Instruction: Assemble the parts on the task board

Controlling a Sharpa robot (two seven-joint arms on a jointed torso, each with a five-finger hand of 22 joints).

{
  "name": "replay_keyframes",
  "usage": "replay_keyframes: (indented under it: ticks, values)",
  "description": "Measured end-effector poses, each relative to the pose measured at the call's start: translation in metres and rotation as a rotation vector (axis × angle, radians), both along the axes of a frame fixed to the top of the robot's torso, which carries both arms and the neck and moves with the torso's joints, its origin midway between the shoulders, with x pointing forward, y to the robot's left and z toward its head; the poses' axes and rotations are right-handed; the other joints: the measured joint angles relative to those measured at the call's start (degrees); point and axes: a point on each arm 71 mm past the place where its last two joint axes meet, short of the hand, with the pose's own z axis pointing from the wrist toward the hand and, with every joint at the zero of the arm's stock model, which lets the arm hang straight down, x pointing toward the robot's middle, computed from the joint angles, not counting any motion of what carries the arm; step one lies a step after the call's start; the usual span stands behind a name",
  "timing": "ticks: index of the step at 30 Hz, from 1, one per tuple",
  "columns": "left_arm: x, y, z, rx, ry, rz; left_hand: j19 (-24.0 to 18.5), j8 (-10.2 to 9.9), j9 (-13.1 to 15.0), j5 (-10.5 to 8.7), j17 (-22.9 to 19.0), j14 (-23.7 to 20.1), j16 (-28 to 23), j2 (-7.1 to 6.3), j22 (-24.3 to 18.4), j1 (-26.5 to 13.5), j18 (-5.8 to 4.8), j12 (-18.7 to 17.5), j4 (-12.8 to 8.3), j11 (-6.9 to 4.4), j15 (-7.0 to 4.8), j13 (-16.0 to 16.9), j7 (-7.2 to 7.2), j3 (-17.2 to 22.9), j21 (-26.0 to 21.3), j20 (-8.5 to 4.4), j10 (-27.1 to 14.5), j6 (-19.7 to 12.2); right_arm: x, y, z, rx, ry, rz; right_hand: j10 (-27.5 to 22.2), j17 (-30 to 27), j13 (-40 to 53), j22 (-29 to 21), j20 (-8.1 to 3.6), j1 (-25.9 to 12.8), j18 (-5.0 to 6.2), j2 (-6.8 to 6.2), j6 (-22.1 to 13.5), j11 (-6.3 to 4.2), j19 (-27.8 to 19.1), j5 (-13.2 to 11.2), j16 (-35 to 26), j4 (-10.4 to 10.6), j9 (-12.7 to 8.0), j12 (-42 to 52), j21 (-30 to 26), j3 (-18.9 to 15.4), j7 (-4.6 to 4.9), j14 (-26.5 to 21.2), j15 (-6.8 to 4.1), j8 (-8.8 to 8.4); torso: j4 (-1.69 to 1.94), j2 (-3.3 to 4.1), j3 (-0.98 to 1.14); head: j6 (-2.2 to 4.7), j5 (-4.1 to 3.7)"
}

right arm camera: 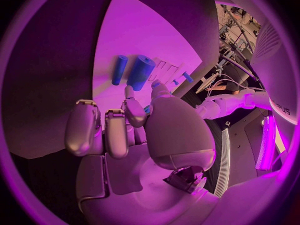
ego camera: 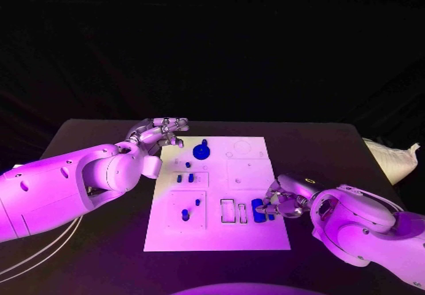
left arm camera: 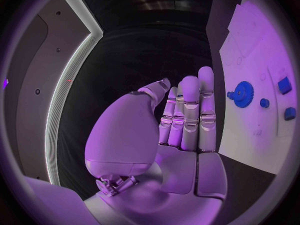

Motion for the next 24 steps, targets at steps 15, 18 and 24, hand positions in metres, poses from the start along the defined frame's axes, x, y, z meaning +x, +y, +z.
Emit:
replay_keyframes:
  ticks: [15, 18, 24]
  values:
    - [0.000, 0.000, 0.000, 0.001, 0.002, -0.002, 0.00, 0.00, 0.00, 0.00, 0.01, 0.00, 0.00, 0.00, 0.00, 0.00, 0.00, 0.00, 0.00, 0.00, 0.00, 0.00, 0.00, 0.00, 0.00, 0.00, 0.01, 0.00, 0.000, 0.011, -0.012, -0.033, 0.025, 0.026, 0.00, -0.01, 1.23, 0.47, 0.00, 0.46, 0.00, 0.45, 0.00, 0.00, 0.00, 0.00, 0.23, -0.16, 0.48, 0.66, 0.38, -0.48, 0.00, 0.00, 0.00, 0.22, 0.02, -0.01, -0.04, -0.27, 0.18]
    - [0.000, 0.000, 0.000, 0.001, 0.003, -0.003, 0.00, 0.00, -0.05, 0.00, -0.05, 0.00, 0.00, 0.00, -0.09, 0.00, 0.00, 0.00, 0.00, 0.00, 0.00, 0.00, 0.00, 0.00, 0.00, 0.00, 0.01, 0.00, 0.001, 0.013, -0.016, -0.036, 0.031, 0.029, 0.00, -0.01, 1.38, 0.57, 0.00, 0.47, 0.00, 0.46, 0.00, 0.00, 0.00, 0.23, 0.23, -0.25, 0.61, 0.66, 0.38, -0.58, 0.00, 0.00, 0.00, 0.22, 0.02, -0.01, -0.08, -0.26, 0.19]
    - [0.000, 0.000, 0.000, 0.001, 0.004, -0.004, 0.00, 0.00, -0.05, 0.00, -0.05, 0.00, 0.00, 0.00, -0.09, 0.00, 0.00, 0.00, 0.00, -0.01, 0.00, 0.00, 0.00, 0.00, 0.00, 0.00, 0.01, 0.00, 0.004, 0.020, -0.021, -0.028, 0.029, 0.032, 0.01, -0.02, 1.77, 0.66, 0.00, 1.15, -0.87, 1.14, 0.09, 0.00, 0.00, 0.46, 0.22, -0.16, 1.14, 0.88, 0.38, -0.80, -0.06, 0.00, 0.01, 0.91, 0.02, -0.01, -0.08, -0.27, 0.18]
